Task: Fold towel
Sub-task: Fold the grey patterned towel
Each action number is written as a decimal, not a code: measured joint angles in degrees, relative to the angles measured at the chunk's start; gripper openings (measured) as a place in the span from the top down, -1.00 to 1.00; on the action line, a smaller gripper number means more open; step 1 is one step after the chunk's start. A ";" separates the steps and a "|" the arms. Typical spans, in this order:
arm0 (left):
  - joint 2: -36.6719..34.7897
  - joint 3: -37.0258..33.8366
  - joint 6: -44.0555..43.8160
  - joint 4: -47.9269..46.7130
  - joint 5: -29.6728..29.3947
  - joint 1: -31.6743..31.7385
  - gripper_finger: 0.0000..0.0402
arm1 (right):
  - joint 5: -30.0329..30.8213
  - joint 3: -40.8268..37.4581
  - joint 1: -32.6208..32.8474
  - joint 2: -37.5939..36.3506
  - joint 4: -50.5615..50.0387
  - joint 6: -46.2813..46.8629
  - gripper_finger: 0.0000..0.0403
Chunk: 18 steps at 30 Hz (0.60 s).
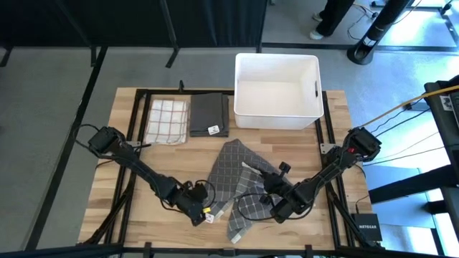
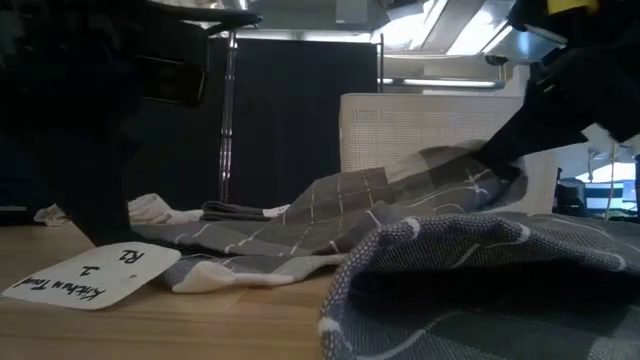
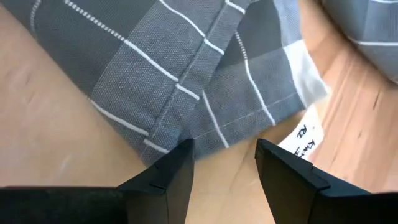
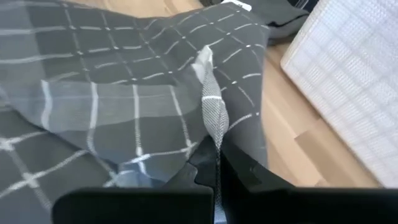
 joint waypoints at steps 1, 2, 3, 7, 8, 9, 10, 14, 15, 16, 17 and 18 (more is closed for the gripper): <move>0.00 0.02 -0.82 -0.26 -0.01 -0.12 0.19 | -0.02 0.00 -0.56 0.00 0.18 -1.19 0.95; 0.00 0.02 -1.33 -0.79 -0.19 -0.29 0.19 | -0.11 0.00 -1.17 0.00 0.41 -2.41 0.95; 0.00 0.02 -1.90 -1.37 -0.88 -0.39 0.20 | -0.16 0.00 -1.82 0.00 0.81 -3.33 0.95; 0.58 0.04 -3.38 -2.07 -6.93 -0.04 0.22 | -1.12 0.00 -3.70 0.00 2.36 -6.45 0.95; 0.85 0.04 -3.61 -2.19 -8.14 0.31 0.23 | -1.91 0.00 -3.96 0.00 2.79 -6.92 0.95; 1.24 0.08 -3.29 -2.62 -8.87 0.77 0.23 | -2.40 0.00 -4.19 0.02 3.16 -7.47 0.95; 1.60 0.17 -2.47 -3.27 -9.50 1.21 0.23 | -2.82 0.00 -4.19 0.02 3.69 -7.97 0.95; 3.35 0.48 1.03 -7.63 -10.61 2.71 0.23 | -3.38 0.00 -4.00 0.02 4.82 -8.14 0.95; 3.74 0.46 2.15 -8.61 -10.90 3.15 0.23 | -3.82 0.00 -3.96 0.02 4.90 -8.14 0.95; 3.88 0.46 3.09 -9.06 -11.06 3.47 0.23 | -4.53 0.02 -3.67 0.02 5.09 -8.10 0.95; 3.91 0.46 4.06 -9.35 -11.12 3.69 0.24 | -5.11 0.02 -3.60 0.02 5.23 -8.12 0.94; 3.96 0.46 5.18 -9.49 -11.10 3.89 0.27 | -5.35 0.02 -3.57 0.02 5.59 -8.11 0.94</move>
